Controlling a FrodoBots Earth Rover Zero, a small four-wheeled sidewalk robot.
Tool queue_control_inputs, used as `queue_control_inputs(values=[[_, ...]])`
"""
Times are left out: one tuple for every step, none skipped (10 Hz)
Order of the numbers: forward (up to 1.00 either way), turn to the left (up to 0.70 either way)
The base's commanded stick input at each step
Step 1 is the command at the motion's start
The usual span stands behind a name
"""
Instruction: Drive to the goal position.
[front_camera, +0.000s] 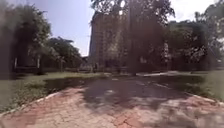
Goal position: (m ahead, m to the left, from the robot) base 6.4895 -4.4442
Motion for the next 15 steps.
queue_control_inputs(values=[[0.7, 0.0], [0.7, 0.0], [0.7, 0.0], [0.7, 0.0], [0.7, 0.0], [0.7, 0.0], [0.7, 0.0], [0.7, 0.0], [0.7, 0.0], [0.7, 0.0], [0.7, 0.0], [0.7, 0.0], [0.7, 0.0], [0.7, 0.0], [0.7, 0.0]])
